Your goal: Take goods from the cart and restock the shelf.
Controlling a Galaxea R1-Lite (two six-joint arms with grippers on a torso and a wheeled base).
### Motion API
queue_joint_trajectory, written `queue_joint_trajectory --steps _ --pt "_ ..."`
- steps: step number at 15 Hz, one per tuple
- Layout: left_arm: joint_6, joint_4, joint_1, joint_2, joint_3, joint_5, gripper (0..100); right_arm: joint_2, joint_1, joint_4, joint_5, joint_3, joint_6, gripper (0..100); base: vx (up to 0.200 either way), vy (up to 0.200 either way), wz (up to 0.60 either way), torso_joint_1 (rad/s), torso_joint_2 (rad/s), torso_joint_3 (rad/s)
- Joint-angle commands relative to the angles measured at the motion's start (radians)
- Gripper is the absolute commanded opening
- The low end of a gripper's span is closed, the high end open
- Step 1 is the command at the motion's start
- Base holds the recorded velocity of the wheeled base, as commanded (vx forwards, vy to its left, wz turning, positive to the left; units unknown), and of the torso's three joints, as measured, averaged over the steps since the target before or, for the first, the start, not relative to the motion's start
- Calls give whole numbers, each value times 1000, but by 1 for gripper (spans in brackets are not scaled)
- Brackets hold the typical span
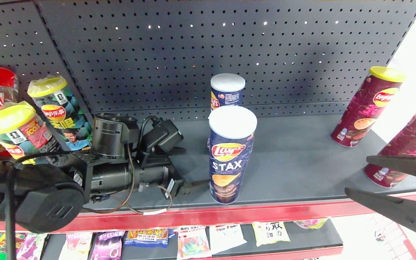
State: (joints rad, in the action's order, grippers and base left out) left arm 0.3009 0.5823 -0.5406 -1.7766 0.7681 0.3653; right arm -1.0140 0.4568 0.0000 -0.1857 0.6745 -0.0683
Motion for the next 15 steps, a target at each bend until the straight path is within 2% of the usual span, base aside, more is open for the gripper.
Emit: queue_joint_trajectory --steps 1,5,7,9,10,11,12,13,14,15 --pt "0 1 -1 -4 2 0 100 -1 0 0 -1 0 -1 100 0 0 0 0 0 0" --pt "0 1 1 -3 0 0 100 -1 0 2 0 0 -1 100 0 0 0 0 0 0" --pt "0 1 2 52 -46 0 100 15 -1 -2 2 -32 -2 100 0 0 0 0 0 0" --pt "0 -1 4 141 -130 -2 100 52 0 2 2 -72 -4 100 0 0 0 0 0 0" --pt "0 -1 4 141 -130 -2 100 52 0 2 2 -72 -4 100 0 0 0 0 0 0" --pt "-3 -7 4 342 -322 -25 100 155 0 8 31 -141 -7 100 0 0 0 0 0 0" --pt "-12 -16 13 445 -409 -51 100 207 0 25 55 -162 -7 100 0 0 0 0 0 0" --pt "-29 -32 27 542 -477 -71 100 265 -1 77 86 -171 -7 100 0 0 0 0 0 0" --pt "-63 -84 48 661 -521 -97 100 339 -1 173 135 -168 -4 100 0 0 0 0 0 0" --pt "-95 -160 59 764 -529 -131 100 404 0 250 167 -162 -4 100 0 0 0 0 0 0"
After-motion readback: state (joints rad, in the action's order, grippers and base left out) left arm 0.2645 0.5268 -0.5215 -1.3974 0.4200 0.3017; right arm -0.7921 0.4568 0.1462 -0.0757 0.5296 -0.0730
